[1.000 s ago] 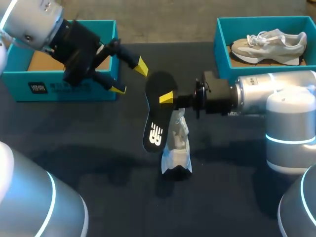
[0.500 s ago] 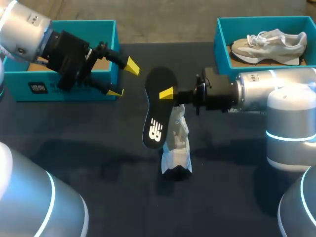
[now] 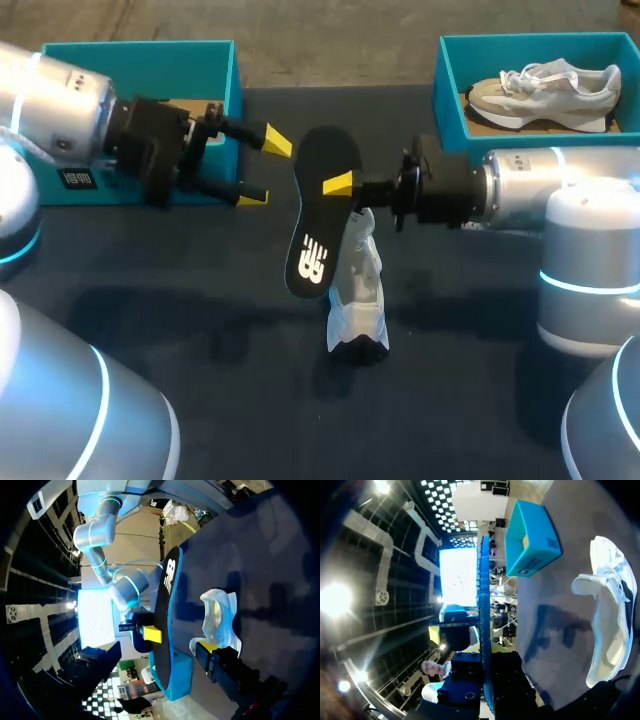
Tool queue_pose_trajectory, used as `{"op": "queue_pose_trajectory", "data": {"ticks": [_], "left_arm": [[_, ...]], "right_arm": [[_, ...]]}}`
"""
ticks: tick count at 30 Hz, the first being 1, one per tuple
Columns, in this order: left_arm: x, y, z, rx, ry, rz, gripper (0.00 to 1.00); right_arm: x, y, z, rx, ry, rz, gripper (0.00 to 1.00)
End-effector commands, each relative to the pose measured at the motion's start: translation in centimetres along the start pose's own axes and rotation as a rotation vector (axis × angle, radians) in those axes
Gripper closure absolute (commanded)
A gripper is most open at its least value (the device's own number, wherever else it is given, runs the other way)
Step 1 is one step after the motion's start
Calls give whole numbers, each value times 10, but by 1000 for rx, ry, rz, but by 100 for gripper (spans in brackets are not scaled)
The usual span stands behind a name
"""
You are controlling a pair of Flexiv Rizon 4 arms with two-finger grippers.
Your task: Take the shoe out of the shoebox, open the shoe tongue, remove and reinsert the insole, then place the shoe into the shoebox
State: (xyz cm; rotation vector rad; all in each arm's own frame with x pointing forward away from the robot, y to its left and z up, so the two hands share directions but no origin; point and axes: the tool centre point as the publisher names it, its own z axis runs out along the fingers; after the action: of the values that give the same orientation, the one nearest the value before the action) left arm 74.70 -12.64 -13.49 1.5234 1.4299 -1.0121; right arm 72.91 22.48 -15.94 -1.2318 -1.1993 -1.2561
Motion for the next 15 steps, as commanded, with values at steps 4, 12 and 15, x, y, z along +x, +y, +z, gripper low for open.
{"op": "queue_pose_trajectory", "data": {"ticks": [4, 12, 15], "left_arm": [[6, 4, 15, -33, -147, 18, 0], [7, 9, 28, -78, -218, -8, 0], [9, 7, 33, -74, -228, -1, 3]], "right_arm": [[5, -8, 8, 10, 15, -2, 100], [14, -13, 11, 20, 17, -14, 100], [15, -12, 12, 21, 16, -16, 100]]}}
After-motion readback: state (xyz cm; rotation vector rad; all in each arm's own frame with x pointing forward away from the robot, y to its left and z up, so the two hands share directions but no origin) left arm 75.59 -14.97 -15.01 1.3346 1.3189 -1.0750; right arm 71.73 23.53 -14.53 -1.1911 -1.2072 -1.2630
